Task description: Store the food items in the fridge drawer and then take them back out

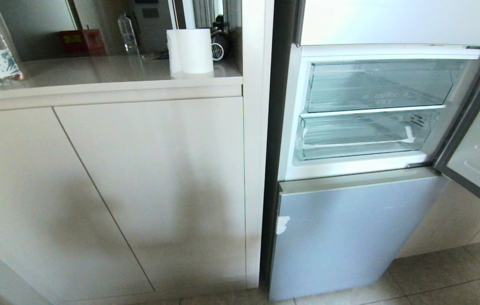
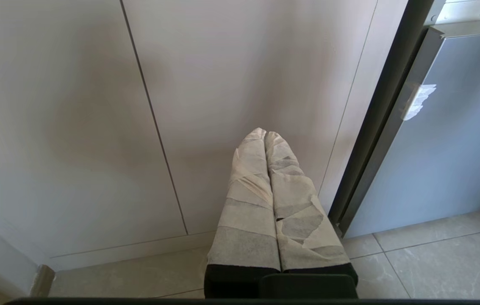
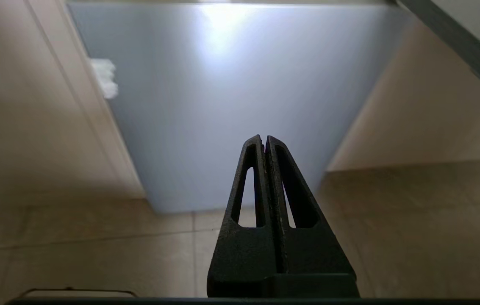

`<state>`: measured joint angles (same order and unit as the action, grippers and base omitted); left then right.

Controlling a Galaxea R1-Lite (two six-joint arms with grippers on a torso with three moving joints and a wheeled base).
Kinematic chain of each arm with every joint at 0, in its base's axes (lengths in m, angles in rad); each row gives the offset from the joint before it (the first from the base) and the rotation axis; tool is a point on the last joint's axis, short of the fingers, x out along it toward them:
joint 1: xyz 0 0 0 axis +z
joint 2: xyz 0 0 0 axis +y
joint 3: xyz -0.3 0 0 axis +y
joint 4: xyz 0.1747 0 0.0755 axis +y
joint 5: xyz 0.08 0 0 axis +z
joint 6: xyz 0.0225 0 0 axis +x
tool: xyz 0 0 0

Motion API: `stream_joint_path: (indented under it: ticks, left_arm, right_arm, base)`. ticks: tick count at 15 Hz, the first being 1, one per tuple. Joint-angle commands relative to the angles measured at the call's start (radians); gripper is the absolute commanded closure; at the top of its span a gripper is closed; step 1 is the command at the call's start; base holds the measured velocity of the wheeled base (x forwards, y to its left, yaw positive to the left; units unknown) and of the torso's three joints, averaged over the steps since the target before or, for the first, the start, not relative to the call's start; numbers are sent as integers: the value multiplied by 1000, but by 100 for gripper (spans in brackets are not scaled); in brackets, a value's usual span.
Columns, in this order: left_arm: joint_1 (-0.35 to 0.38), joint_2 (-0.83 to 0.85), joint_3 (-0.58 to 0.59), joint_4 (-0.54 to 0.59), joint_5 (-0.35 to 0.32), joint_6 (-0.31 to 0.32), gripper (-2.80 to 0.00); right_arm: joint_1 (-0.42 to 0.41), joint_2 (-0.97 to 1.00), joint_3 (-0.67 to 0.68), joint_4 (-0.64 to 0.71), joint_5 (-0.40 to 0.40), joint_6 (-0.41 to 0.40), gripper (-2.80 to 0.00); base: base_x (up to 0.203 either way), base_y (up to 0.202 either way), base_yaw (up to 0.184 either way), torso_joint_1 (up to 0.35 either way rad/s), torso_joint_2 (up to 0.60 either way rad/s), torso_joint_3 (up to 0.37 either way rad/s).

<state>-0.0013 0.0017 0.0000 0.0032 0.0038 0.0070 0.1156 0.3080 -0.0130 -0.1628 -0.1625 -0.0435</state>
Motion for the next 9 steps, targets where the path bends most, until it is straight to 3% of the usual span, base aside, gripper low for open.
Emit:
stream_joint_path:
  ticks: [1, 3, 5, 9]
  left_arm:
    - [0, 0, 0, 0, 1, 1, 0]
    - [0, 0, 0, 0, 1, 1, 0]
    - [0, 0, 0, 0, -1, 1, 0]
    - [0, 0, 0, 0, -1, 1, 0]
  right_arm:
    - [-103, -51, 15, 18, 83, -11, 0]
    - [-133, -148, 13, 109, 163, -55, 0]
    - [-125, -287, 13, 143, 183, -79, 0]
    - [-117, -310, 13, 169, 193, -71, 0]
  base:
    - [0, 0, 0, 0, 0, 0]
    - [0, 0, 0, 0, 0, 0]
    - [0, 0, 0, 0, 0, 0]
    - [0, 0, 0, 0, 0, 0]
